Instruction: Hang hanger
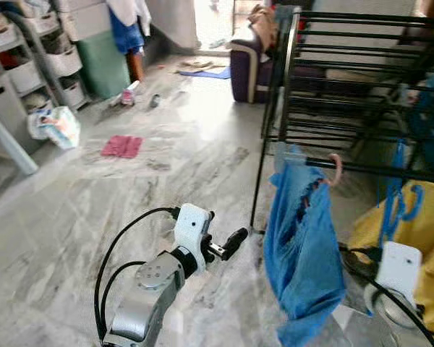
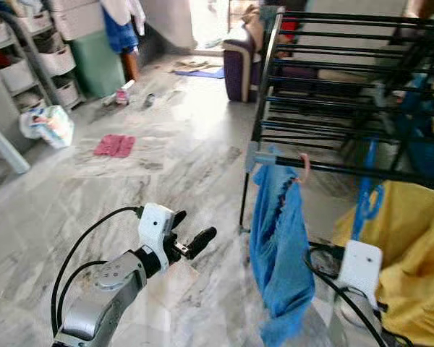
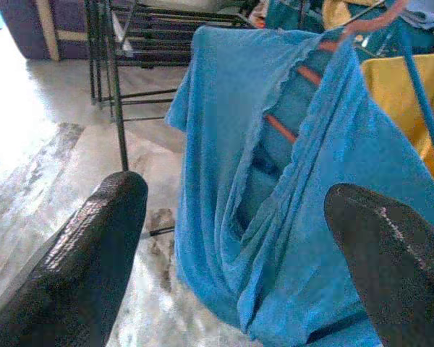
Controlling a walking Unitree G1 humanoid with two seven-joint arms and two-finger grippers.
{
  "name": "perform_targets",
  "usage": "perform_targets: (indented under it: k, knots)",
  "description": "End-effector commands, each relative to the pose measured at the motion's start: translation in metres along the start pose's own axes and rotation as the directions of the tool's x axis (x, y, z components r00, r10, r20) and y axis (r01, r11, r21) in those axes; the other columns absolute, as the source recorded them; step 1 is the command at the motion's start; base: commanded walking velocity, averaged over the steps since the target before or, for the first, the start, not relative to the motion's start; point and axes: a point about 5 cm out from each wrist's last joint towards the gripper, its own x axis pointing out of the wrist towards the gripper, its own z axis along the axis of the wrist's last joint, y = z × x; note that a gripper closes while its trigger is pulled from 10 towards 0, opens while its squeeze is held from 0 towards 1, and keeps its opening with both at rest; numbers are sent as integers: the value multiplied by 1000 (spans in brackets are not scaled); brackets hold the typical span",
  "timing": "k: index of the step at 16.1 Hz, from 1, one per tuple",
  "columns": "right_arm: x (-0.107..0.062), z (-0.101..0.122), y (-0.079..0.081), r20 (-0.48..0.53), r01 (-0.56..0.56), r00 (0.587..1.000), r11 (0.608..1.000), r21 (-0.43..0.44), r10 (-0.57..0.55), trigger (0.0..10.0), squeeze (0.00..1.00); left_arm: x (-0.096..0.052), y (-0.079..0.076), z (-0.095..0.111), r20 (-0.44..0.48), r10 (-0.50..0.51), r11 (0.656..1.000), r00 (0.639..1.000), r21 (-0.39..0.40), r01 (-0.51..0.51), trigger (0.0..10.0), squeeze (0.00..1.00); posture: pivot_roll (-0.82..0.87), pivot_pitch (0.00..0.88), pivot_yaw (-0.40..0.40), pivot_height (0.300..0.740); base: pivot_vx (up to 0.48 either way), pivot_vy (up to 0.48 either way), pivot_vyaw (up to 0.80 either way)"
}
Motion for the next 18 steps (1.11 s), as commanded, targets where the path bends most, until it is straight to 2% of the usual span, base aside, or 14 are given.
perform_targets:
  k: [1, 4, 6, 7, 10, 14, 17, 18]
  knots:
    - [-1, 9, -7, 45, 9, 999, 1000, 9, -9, 10000, 0, 0, 0, 2, -3, -13, 1000, 1000, 6, 13, 10000, 0, -68, 65, 25, 740, 0, 0, 0]
    - [12, 13, -14, -13, -18, 1000, 1000, -11, 18, 10000, 0, 1, -1, 4, 8, -32, 999, 999, 11, 32, 10000, 0, -71, 65, 28, 740, 0, 0, 0]
    - [27, 25, -13, -37, -49, 998, 999, -14, 49, 10000, 0, 2, -1, 4, 9, -33, 999, 999, 9, 33, 10000, 0, -64, 63, 27, 740, 0, 0, 0]
    - [37, 39, -13, -23, -71, 997, 997, -5, 71, 10000, 0, 1, -1, 5, 14, -31, 999, 999, 12, 31, 10000, 0, -61, 63, 26, 740, 0, 0, 0]
    - [47, 61, -14, 9, -92, 996, 996, -6, 92, 10000, 0, -1, -1, 5, 25, -42, 999, 999, 4, 42, 10000, 0, -52, 61, 17, 740, 263, 0, 0]
    - [53, 63, -16, -5, -59, 998, 998, 6, 59, 10000, 0, -1, -1, 4, 18, -41, 999, 999, 5, 41, 10000, 0, -52, 61, 20, 740, 247, 0, 0]
    - [62, 65, -24, -87, -50, 995, 998, 35, 53, 10000, 0, -1, -1, 3, 2, -38, 999, 999, 8, 38, 10000, 0, -49, 64, 22, 740, 0, 0, 0]
    - [70, 70, -25, -113, -85, 989, 990, 116, 98, 10000, 0, -1, -1, 3, -3, -40, 999, 999, 10, 40, 10000, 0, -46, 66, 22, 740, 0, 0, 0]
